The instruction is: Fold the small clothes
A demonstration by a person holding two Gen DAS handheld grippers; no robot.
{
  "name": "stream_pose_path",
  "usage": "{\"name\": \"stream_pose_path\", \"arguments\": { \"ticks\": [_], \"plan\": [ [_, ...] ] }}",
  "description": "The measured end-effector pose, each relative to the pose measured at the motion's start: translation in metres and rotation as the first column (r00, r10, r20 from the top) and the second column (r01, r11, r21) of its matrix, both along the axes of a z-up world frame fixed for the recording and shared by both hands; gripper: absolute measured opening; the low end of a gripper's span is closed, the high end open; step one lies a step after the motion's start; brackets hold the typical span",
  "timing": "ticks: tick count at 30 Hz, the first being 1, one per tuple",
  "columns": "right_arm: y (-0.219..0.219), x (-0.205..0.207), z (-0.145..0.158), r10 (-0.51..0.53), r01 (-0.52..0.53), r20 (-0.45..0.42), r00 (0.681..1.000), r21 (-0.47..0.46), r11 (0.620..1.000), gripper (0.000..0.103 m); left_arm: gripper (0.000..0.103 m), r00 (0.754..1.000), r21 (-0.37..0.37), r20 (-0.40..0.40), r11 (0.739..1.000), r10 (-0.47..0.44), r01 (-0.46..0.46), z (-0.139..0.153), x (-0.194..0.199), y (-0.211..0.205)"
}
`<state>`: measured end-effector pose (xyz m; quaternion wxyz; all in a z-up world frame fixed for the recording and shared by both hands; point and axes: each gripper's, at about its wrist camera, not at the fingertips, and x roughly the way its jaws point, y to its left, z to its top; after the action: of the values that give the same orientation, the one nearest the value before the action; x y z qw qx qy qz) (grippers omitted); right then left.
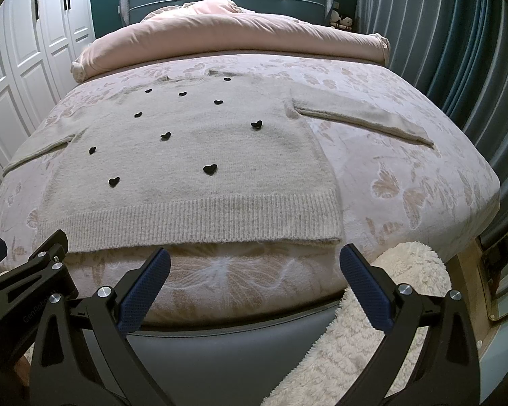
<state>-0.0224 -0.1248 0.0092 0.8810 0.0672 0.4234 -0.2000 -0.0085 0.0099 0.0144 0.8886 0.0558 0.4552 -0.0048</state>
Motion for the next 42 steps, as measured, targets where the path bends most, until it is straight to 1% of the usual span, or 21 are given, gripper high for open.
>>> {"name": "stream_pose_path", "arguments": {
  "ticks": [29,32,33,35,38,40,42],
  "plan": [
    [-0.003,-0.002,-0.007,-0.003,0.003,-0.015,1.000,0.012,1.000,0.098,0.089,1.000,0.010,-0.007,1.000,0.000,0.000,-0.004,-0.002,0.003],
    [-0.004,0.004,-0.009,0.010,-0.009,-0.025,1.000,0.021,1.000,0.098,0.090,1.000,0.004,-0.027,1.000,0.002,-0.002,-0.011,0.002,0.004],
    [-0.007,0.006,-0.013,0.025,-0.023,-0.034,0.999,0.040,0.999,0.098,0.091,0.999,-0.005,-0.038,1.000,0.004,-0.004,-0.014,0.004,0.006],
    [-0.017,0.011,-0.021,0.049,-0.044,-0.043,0.998,0.095,0.994,0.098,0.092,0.998,-0.059,-0.069,0.998,-0.007,0.003,-0.019,0.010,0.013],
    [-0.048,0.019,-0.032,0.004,0.003,-0.051,0.999,0.134,0.991,0.098,0.092,0.993,-0.127,-0.115,0.992,-0.006,-0.009,-0.028,0.024,0.023],
    [-0.082,0.028,-0.038,-0.045,0.054,-0.056,0.997,0.165,0.985,0.098,0.092,0.993,-0.163,-0.118,0.987,-0.017,-0.003,-0.030,0.031,0.027],
    [-0.132,0.038,-0.042,-0.117,0.124,-0.047,0.992,0.215,0.969,0.098,0.092,0.994,-0.160,-0.108,0.987,-0.003,-0.015,-0.032,0.037,0.029]
  ]
}}
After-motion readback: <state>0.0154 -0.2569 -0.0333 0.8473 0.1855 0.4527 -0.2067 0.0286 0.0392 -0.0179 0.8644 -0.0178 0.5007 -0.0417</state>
